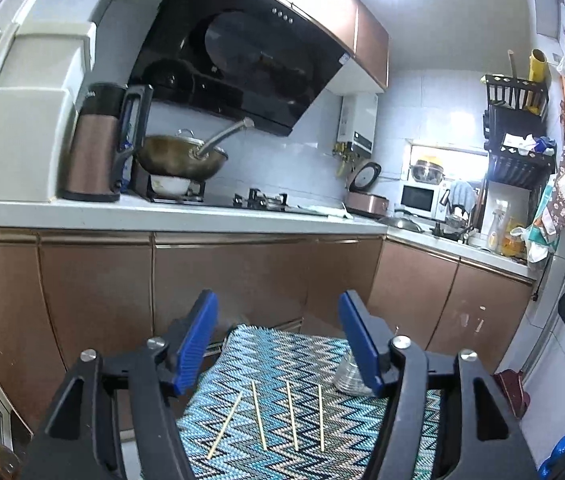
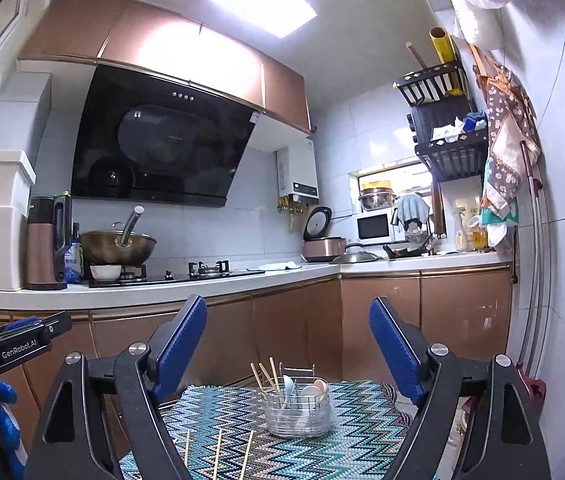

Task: Organize utensils
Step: 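Pull both grippers back from the holder and hover above the table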

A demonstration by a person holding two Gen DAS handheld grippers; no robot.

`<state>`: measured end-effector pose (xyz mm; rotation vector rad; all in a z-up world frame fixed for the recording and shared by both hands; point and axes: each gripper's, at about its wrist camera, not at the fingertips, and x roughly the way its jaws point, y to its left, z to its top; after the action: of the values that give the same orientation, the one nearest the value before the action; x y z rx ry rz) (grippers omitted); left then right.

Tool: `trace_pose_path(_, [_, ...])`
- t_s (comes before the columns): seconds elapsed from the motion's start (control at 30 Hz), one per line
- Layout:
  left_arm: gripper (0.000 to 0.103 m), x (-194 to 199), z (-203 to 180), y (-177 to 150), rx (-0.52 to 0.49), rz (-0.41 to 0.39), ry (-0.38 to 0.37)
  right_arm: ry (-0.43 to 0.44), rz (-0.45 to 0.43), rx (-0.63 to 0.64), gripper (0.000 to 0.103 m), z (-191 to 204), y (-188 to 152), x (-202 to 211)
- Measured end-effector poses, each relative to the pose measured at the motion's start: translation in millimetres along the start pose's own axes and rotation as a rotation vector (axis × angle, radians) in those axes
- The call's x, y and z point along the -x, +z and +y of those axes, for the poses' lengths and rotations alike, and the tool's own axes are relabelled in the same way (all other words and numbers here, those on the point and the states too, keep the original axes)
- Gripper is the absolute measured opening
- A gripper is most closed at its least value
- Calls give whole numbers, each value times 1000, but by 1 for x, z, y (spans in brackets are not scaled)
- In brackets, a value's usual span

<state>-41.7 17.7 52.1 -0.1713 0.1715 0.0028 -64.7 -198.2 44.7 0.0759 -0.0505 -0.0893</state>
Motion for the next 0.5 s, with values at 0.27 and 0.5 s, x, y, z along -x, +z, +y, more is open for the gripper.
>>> trace_pose_path(0.27, [62,7,0,-1,-14,-28,18,25,3,12,86,9,-3,0])
trace_pose_path(0.5, [64,3,-4,-2,-17,-32,28,29,-5,13,89,8,-6,-2])
